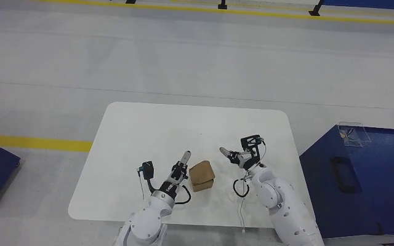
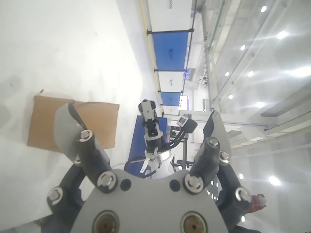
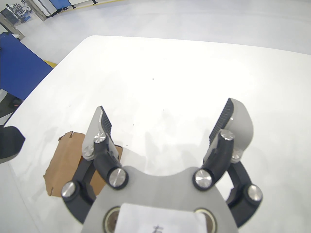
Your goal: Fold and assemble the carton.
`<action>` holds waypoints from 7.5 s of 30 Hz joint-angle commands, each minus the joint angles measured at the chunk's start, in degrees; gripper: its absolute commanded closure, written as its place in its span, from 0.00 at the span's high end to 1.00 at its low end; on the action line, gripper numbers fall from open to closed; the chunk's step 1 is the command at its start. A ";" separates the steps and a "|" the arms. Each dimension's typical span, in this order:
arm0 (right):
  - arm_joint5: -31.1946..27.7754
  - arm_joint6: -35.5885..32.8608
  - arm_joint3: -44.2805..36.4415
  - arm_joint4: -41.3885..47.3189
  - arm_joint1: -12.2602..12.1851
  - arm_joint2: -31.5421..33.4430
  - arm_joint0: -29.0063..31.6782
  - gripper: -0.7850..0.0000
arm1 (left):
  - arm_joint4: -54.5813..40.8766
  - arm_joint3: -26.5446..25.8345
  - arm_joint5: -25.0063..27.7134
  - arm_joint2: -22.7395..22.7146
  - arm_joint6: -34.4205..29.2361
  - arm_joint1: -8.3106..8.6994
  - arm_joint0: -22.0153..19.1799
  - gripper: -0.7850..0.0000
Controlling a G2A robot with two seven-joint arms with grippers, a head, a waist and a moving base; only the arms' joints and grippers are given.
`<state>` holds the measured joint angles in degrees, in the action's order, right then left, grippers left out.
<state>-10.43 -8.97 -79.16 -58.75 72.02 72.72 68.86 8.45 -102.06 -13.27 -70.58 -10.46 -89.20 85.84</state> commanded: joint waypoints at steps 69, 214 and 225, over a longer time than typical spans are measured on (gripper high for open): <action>0.83 -9.30 -1.56 -6.75 0.01 -3.27 -0.06 1.00 | 9.31 15.57 -19.12 5.90 -27.22 3.76 -18.16 0.50; 7.75 -3.82 8.23 3.29 0.18 7.25 -4.20 1.00 | 73.08 34.28 14.23 21.14 17.59 6.79 -17.66 0.76; 7.75 -3.82 8.23 3.29 0.18 7.25 -4.20 1.00 | 69.58 35.90 15.64 20.68 17.60 5.98 -19.11 0.01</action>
<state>-2.68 -12.79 -70.93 -55.47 72.20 79.96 64.66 78.15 -66.03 2.51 -49.84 7.13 -83.17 66.75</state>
